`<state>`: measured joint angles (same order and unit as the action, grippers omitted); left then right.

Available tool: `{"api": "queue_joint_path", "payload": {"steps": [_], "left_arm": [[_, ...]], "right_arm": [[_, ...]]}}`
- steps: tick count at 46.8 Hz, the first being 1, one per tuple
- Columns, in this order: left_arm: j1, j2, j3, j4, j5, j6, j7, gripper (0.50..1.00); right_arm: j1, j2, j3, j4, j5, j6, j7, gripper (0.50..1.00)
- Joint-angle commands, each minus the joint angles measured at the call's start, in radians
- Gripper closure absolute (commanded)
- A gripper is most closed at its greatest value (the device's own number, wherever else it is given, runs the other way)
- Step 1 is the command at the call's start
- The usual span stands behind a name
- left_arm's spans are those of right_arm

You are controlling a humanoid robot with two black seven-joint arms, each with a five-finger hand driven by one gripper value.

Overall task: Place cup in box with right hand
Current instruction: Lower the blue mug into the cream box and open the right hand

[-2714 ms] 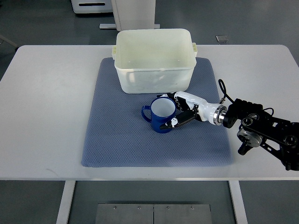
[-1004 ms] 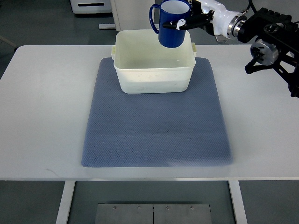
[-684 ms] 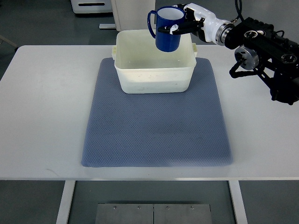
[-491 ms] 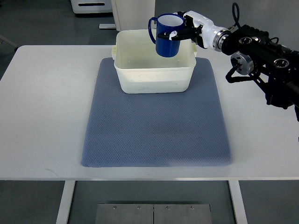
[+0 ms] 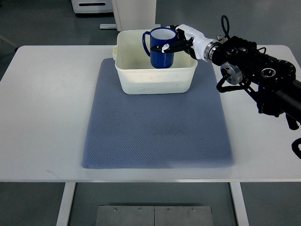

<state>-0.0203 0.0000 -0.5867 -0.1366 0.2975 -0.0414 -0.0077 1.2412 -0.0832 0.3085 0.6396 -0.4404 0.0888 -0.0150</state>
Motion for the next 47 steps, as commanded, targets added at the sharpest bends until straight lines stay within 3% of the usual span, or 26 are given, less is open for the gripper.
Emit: {"api": "queue_joint_path", "payload": {"steps": [1, 5, 16, 28, 35, 47], "left_arm": [[0.000, 0.000, -0.001, 0.000, 0.000, 0.000, 0.000, 0.500], [0.000, 0.000, -0.001, 0.000, 0.000, 0.000, 0.000, 0.500], [0.000, 0.000, -0.001, 0.000, 0.000, 0.000, 0.000, 0.500], [0.000, 0.000, -0.001, 0.000, 0.000, 0.000, 0.000, 0.500], [0.000, 0.000, -0.001, 0.000, 0.000, 0.000, 0.000, 0.500], [0.000, 0.000, -0.001, 0.000, 0.000, 0.000, 0.000, 0.500]], "right_arm": [[0.000, 0.002, 0.004, 0.000, 0.002, -0.001, 0.006, 1.000], [0.001, 0.002, 0.008, 0.000, 0.002, -0.001, 0.010, 1.000], [0.000, 0.005, 0.024, 0.000, 0.002, -0.014, 0.021, 0.685], [-0.016, 0.014, 0.026, 0.002, 0.003, -0.014, 0.023, 0.634], [-0.017, 0.014, 0.024, 0.005, 0.003, -0.014, 0.023, 0.528], [-0.014, 0.014, 0.024, 0.008, 0.003, -0.014, 0.023, 0.509]]}}
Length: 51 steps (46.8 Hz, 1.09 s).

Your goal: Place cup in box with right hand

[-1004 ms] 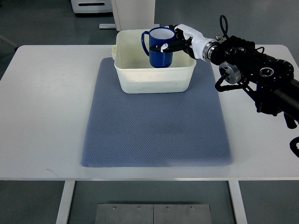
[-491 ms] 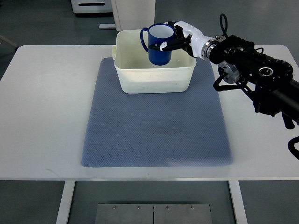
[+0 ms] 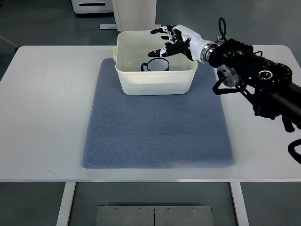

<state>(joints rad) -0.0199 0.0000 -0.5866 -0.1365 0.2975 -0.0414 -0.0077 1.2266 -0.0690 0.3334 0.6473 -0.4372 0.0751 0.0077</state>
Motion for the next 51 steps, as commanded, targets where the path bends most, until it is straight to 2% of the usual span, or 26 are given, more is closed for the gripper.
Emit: {"api": "queue_joint_path", "payload": {"steps": [1, 11, 21, 32, 51], "left_arm": [[0.000, 0.000, 0.001, 0.000, 0.000, 0.000, 0.000, 0.500], [0.000, 0.000, -0.001, 0.000, 0.000, 0.000, 0.000, 0.500], [0.000, 0.000, 0.001, 0.000, 0.000, 0.000, 0.000, 0.500], [0.000, 0.000, 0.001, 0.000, 0.000, 0.000, 0.000, 0.500], [0.000, 0.000, -0.001, 0.000, 0.000, 0.000, 0.000, 0.500]], "right_arm": [[0.001, 0.000, -0.001, 0.000, 0.000, 0.000, 0.000, 0.509], [0.010, -0.009, 0.003, 0.005, 0.002, 0.000, 0.005, 0.509], [-0.006, -0.118, 0.096, 0.049, 0.009, 0.002, 0.090, 0.502], [-0.104, -0.235, 0.226, 0.121, 0.046, 0.014, 0.090, 0.500], [-0.271, -0.264, 0.411, 0.117, 0.209, 0.012, 0.092, 0.500]]}}
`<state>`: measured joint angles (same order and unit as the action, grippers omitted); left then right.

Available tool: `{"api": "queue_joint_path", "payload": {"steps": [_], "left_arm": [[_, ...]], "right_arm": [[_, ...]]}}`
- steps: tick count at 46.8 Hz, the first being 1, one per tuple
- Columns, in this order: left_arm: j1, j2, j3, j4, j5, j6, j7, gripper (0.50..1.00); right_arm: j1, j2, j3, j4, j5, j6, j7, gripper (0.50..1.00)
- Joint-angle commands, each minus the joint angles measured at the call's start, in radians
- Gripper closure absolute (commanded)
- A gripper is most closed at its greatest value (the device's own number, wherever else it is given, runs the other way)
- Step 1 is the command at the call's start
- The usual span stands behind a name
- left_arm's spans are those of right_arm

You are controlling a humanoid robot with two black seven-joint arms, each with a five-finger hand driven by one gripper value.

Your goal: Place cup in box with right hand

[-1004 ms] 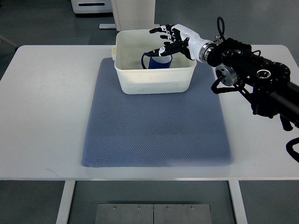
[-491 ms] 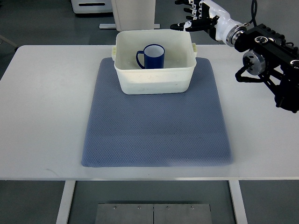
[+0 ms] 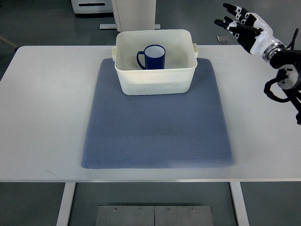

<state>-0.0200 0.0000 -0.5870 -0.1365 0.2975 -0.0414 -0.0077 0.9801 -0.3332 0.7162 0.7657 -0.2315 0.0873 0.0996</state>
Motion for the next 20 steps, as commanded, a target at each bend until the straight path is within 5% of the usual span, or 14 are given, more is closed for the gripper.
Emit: {"api": "queue_joint_path", "payload": {"steps": [1, 20], "left_arm": [[0.000, 0.000, -0.001, 0.000, 0.000, 0.000, 0.000, 0.500], [0.000, 0.000, 0.001, 0.000, 0.000, 0.000, 0.000, 0.500]], "right_arm": [[-0.032, 0.000, 0.035, -0.003, 0.003, 0.000, 0.000, 0.500], [-0.155, 0.009, 0.075, -0.003, 0.003, 0.003, -0.001, 0.500]]}}
